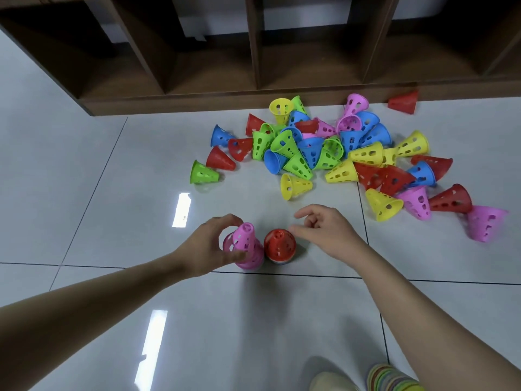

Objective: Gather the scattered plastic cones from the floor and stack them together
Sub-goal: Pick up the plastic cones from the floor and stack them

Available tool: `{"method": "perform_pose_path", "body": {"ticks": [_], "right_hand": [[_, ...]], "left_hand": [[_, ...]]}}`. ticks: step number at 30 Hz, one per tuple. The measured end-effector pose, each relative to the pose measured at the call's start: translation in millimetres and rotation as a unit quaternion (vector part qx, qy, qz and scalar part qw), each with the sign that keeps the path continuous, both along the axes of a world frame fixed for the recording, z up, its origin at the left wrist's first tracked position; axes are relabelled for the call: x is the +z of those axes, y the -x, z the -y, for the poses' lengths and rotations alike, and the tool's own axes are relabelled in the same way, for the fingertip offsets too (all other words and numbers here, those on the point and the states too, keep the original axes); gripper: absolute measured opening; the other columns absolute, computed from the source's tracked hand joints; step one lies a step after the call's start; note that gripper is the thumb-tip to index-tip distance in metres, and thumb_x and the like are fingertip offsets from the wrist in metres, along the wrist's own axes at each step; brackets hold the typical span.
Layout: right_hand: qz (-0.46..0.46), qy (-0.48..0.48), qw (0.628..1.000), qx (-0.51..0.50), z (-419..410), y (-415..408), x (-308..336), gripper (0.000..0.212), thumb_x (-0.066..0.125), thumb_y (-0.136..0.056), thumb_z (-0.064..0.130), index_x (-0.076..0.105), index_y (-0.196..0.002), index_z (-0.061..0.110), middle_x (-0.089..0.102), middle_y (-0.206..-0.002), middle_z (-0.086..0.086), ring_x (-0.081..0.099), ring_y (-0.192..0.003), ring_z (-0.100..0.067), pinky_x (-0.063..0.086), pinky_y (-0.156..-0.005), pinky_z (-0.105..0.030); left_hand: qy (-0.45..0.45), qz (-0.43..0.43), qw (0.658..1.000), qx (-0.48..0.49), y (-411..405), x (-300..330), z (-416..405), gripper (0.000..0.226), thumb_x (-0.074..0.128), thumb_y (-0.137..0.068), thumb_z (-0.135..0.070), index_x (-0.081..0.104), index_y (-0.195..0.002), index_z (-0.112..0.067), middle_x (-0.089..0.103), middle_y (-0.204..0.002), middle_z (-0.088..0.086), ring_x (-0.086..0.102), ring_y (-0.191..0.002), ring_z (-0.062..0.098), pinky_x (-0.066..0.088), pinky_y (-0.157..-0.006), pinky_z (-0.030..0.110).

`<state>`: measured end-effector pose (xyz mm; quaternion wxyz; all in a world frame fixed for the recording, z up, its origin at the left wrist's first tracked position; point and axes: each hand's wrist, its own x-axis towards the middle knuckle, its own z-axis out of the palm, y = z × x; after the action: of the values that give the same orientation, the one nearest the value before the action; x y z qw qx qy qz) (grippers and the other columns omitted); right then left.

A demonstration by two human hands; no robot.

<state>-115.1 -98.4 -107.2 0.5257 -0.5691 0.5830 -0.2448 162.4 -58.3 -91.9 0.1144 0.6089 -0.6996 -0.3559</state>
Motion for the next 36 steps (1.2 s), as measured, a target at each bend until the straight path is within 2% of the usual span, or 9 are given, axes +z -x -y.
{"method": "perform_pose_path", "body": {"ticks": [6, 10, 14, 19, 23, 26, 29, 34, 36], "right_hand": [[-0.006, -0.013, 1.000, -0.013, 23, 5, -6, 0.022, 0.081, -0.079, 0.035, 0.070, -0.096, 0.026, 0.064, -0.084, 0.001, 0.064, -0.079, -0.017, 0.049, -0.075, -0.031], [0.031, -0.008, 0.998, -0.050, 38, -7, -5, 0.015, 0.079, -0.083, 0.023, 0.069, -0.094, 0.021, 0.064, -0.088, -0.002, 0.060, -0.078, -0.017, 0.048, -0.072, -0.028], [-0.037, 0.047, 0.997, -0.040, 54, -10, -7, 0.020, 0.074, -0.085, 0.017, 0.070, -0.104, 0.015, 0.061, -0.096, 0.000, 0.059, -0.086, -0.016, 0.042, -0.065, -0.019], [-0.162, 0.123, 0.975, 0.093, 86, 9, -8, 0.045, 0.073, -0.086, 0.016, 0.060, -0.129, 0.013, 0.052, -0.124, -0.004, 0.054, -0.112, -0.021, 0.044, -0.093, -0.030], [-0.243, 0.121, 0.953, 0.135, 111, 20, -20, 0.063, 0.072, -0.086, 0.020, 0.048, -0.143, 0.015, 0.049, -0.139, -0.007, 0.044, -0.132, -0.028, 0.037, -0.109, -0.037], [-0.255, 0.119, 0.946, 0.160, 119, 16, -30, 0.067, 0.070, -0.088, 0.020, 0.042, -0.148, 0.017, 0.043, -0.149, -0.005, 0.037, -0.140, -0.026, 0.033, -0.113, -0.036], [-0.265, 0.109, 0.937, 0.198, 126, 15, -46, 0.067, 0.069, -0.088, 0.020, 0.040, -0.149, 0.019, 0.042, -0.152, -0.002, 0.035, -0.142, -0.021, 0.033, -0.113, -0.033], [-0.263, 0.098, 0.939, 0.198, 143, 14, -65, 0.067, 0.075, -0.082, 0.026, 0.047, -0.142, 0.019, 0.055, -0.135, -0.001, 0.047, -0.127, -0.021, 0.043, -0.104, -0.035], [-0.259, 0.090, 0.942, 0.191, 144, 12, -73, 0.067, 0.078, -0.079, 0.026, 0.050, -0.139, 0.019, 0.058, -0.129, -0.001, 0.051, -0.122, -0.021, 0.045, -0.102, -0.037]], "left_hand": [[-0.028, 0.129, 0.988, -0.084, -2, 12, 15, 0.066, 0.081, -0.076, -0.052, 0.056, -0.135, -0.035, 0.047, -0.150, -0.005, 0.034, -0.142, 0.014, 0.030, -0.117, 0.033], [-0.004, 0.246, 0.962, -0.117, -11, 52, 50, 0.061, 0.072, -0.081, -0.033, 0.053, -0.139, -0.032, 0.047, -0.150, -0.003, 0.035, -0.141, 0.017, 0.030, -0.117, 0.037], [0.045, 0.352, 0.933, -0.062, -31, 67, 91, 0.060, 0.065, -0.086, -0.031, 0.050, -0.143, -0.027, 0.048, -0.147, 0.000, 0.043, -0.134, 0.022, 0.037, -0.109, 0.036], [0.047, 0.408, 0.910, -0.047, -59, 28, 122, 0.066, 0.065, -0.087, -0.033, 0.043, -0.148, -0.021, 0.045, -0.150, 0.004, 0.044, -0.133, 0.025, 0.037, -0.107, 0.036], [0.038, 0.427, 0.901, -0.069, -79, -9, 148, 0.074, 0.066, -0.086, -0.031, 0.035, -0.152, -0.018, 0.034, -0.158, 0.006, 0.037, -0.140, 0.028, 0.033, -0.111, 0.037], [0.031, 0.421, 0.904, -0.071, -88, -32, 166, 0.076, 0.067, -0.086, -0.031, 0.032, -0.154, -0.018, 0.031, -0.160, 0.006, 0.034, -0.143, 0.029, 0.032, -0.113, 0.038], [0.034, 0.413, 0.907, -0.080, -93, -53, 180, 0.076, 0.070, -0.085, -0.035, 0.037, -0.152, -0.020, 0.040, -0.154, 0.004, 0.037, -0.139, 0.028, 0.034, -0.110, 0.038], [0.055, 0.461, 0.880, -0.098, -98, -79, 189, 0.049, 0.063, -0.088, -0.044, 0.056, -0.134, -0.027, 0.059, -0.124, -0.001, 0.048, -0.116, 0.025, 0.040, -0.095, 0.032], [0.079, 0.427, 0.897, -0.081, -96, -80, 188, 0.045, 0.060, -0.089, -0.054, 0.061, -0.126, -0.029, 0.064, -0.114, -0.001, 0.050, -0.108, 0.027, 0.040, -0.090, 0.034]]}}
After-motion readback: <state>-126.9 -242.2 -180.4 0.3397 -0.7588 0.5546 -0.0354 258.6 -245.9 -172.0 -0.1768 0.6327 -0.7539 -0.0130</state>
